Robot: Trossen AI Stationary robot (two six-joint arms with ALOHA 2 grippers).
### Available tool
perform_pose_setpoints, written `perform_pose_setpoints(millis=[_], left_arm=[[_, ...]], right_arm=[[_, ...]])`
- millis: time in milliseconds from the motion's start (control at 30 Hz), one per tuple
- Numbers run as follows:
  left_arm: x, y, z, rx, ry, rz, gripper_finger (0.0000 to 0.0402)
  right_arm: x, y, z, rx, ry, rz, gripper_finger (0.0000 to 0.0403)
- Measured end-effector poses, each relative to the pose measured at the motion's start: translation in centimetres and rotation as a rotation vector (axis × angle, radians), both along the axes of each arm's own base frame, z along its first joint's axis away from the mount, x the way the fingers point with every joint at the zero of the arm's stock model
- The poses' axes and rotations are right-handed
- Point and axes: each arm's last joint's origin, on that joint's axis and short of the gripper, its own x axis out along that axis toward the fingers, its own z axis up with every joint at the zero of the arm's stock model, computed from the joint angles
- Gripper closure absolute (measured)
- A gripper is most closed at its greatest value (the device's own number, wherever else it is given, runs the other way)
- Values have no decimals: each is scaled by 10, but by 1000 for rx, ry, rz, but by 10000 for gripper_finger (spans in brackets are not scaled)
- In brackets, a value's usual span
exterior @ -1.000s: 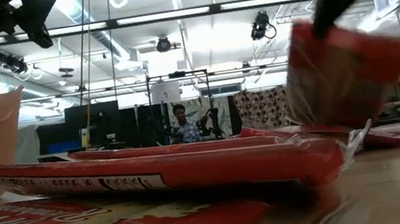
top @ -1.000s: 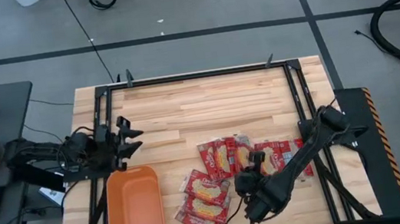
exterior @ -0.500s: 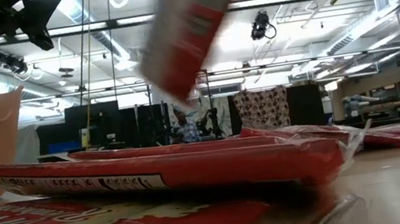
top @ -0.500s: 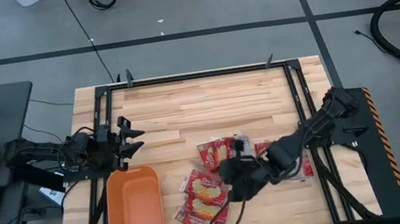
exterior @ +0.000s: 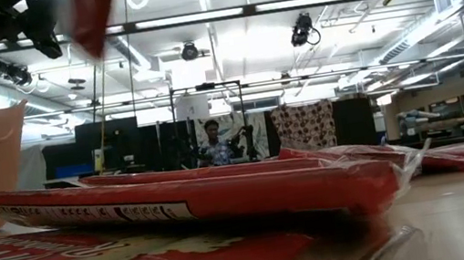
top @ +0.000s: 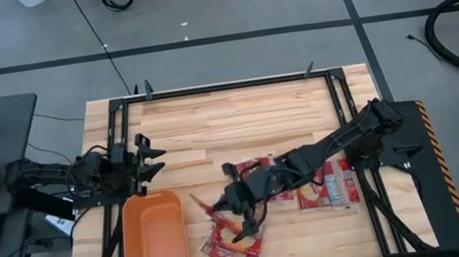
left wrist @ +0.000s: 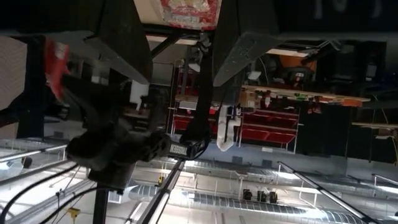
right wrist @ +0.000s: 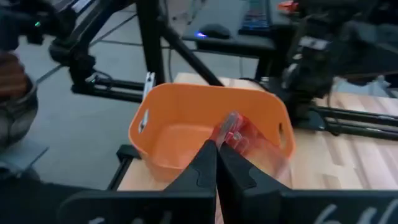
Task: Sort popcorn bags into baskets
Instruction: Put the popcorn bag into the orange bin
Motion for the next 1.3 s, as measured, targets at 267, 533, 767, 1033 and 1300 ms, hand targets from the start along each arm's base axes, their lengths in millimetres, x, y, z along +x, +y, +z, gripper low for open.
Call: perform_pose_setpoints(millis=[267,533,767,1033,1300], left_arm=[[0,-8,12,14,9,-29,230],[12,-24,23,74,257,-12,230],[25,-34,22,131,393,-63,230],[50,-47,26,157,608,-180,230],[71,-60,26,146,717,-338,230]], right_arm=[[20,-11,-9,30,-72,52,400],[26,-23,-17,5,-30,59,400],[23,-36,-16,-2,25,78,400],[27,-54,-17,6,32,121,400],[28,-58,-17,-15,22,162,400]])
